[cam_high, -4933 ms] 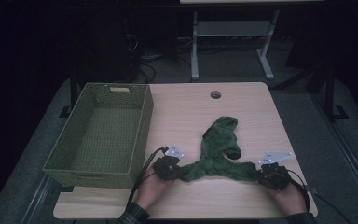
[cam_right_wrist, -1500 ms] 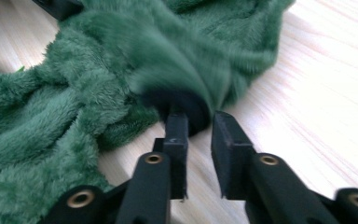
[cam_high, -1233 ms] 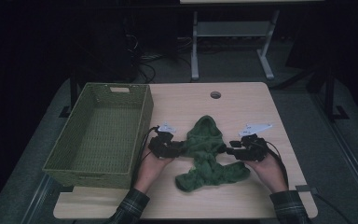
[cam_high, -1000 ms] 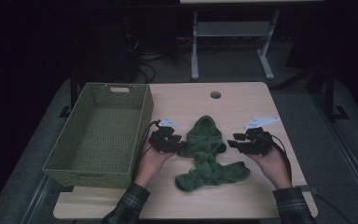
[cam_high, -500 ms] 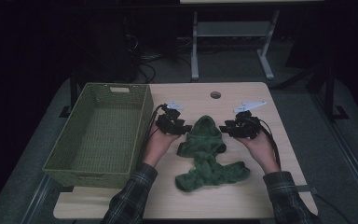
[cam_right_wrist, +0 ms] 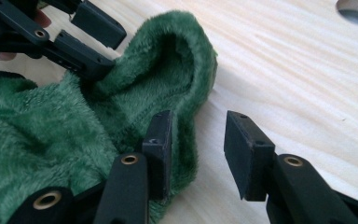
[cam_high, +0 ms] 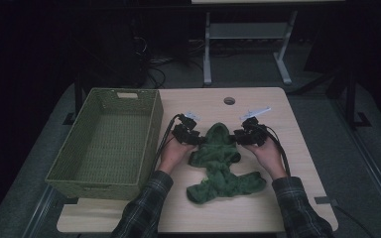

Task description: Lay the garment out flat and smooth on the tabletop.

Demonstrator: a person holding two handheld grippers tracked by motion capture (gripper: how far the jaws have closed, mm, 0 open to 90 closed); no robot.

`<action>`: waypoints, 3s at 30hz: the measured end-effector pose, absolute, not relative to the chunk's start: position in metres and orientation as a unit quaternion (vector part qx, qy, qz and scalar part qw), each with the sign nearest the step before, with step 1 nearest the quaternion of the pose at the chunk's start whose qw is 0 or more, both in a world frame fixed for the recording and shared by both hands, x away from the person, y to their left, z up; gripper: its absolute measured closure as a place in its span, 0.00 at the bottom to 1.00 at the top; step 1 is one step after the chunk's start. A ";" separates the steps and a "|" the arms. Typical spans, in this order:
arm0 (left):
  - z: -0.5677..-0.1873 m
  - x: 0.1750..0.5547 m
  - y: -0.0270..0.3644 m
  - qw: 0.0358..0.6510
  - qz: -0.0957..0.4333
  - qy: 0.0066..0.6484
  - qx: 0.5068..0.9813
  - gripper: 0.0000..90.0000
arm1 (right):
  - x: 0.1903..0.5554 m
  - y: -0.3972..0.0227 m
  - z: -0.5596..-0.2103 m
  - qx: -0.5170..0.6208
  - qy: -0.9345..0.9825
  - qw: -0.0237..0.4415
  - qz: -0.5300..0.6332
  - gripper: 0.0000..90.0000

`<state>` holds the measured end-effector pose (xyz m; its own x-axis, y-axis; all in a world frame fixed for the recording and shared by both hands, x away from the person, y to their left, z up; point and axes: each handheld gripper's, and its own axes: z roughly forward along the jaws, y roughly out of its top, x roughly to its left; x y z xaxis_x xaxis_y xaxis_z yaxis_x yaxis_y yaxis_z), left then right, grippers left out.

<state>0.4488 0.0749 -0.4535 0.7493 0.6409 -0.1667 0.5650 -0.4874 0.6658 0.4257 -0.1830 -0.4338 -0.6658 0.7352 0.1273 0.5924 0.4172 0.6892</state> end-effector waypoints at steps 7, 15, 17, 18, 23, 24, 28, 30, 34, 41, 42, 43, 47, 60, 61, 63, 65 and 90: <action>-0.461 0.449 0.074 0.361 0.040 0.350 0.863 0.70 | 0.428 -0.180 -0.445 0.400 0.842 0.078 0.353 0.74; -0.460 0.447 0.074 0.339 0.040 0.339 0.876 0.88 | 0.428 -0.181 -0.451 0.393 0.851 0.079 0.340 0.89; -0.459 0.446 0.074 0.339 0.042 0.339 0.876 0.93 | 0.427 -0.183 -0.451 0.392 0.852 0.080 0.338 0.91; -0.459 0.446 0.075 0.339 0.043 0.338 0.877 0.95 | 0.426 -0.184 -0.451 0.393 0.851 0.080 0.339 0.92; -0.452 0.444 0.079 0.349 0.057 0.343 0.870 0.97 | 0.425 -0.188 -0.447 0.396 0.846 0.084 0.347 0.95; -0.449 0.443 0.080 0.353 0.062 0.345 0.868 0.97 | 0.424 -0.189 -0.445 0.395 0.846 0.087 0.348 0.96; -0.435 0.441 0.084 0.372 0.087 0.344 0.858 0.97 | 0.421 -0.196 -0.437 0.394 0.843 0.101 0.352 0.97; -0.430 0.440 0.087 0.383 0.094 0.347 0.851 0.97 | 0.419 -0.202 -0.431 0.395 0.838 0.109 0.360 0.97; -0.427 0.440 0.090 0.401 0.103 0.353 0.839 0.98 | 0.420 -0.217 -0.421 0.405 0.828 0.109 0.372 0.98; -0.451 0.451 0.081 0.390 0.104 0.359 0.841 0.98 | 0.433 -0.224 -0.439 0.427 0.825 0.102 0.357 0.99; -0.454 0.453 0.079 0.390 0.105 0.358 0.842 0.98 | 0.436 -0.224 -0.443 0.430 0.826 0.104 0.349 0.99; -0.457 0.456 0.077 0.389 0.106 0.358 0.842 0.98 | 0.438 -0.223 -0.447 0.433 0.827 0.107 0.341 0.99; -0.464 0.464 0.070 0.382 0.109 0.359 0.845 0.98 | 0.446 -0.226 -0.457 0.450 0.822 0.114 0.331 0.99; -0.442 0.462 0.076 0.383 0.116 0.357 0.844 0.71 | 0.442 -0.226 -0.440 0.447 0.810 0.115 0.362 0.70; -0.439 0.461 0.078 0.384 0.112 0.359 0.843 0.70 | 0.440 -0.226 -0.436 0.446 0.807 0.120 0.368 0.69; -0.435 0.459 0.080 0.382 0.113 0.356 0.845 0.67 | 0.437 -0.227 -0.429 0.443 0.803 0.124 0.379 0.67; -0.430 0.455 0.082 0.380 0.111 0.350 0.849 0.65 | 0.434 -0.226 -0.425 0.442 0.803 0.125 0.380 0.65; -0.417 0.376 0.094 0.375 0.098 0.313 0.867 0.32 | 0.386 -0.218 -0.398 0.404 0.811 0.103 0.409 0.57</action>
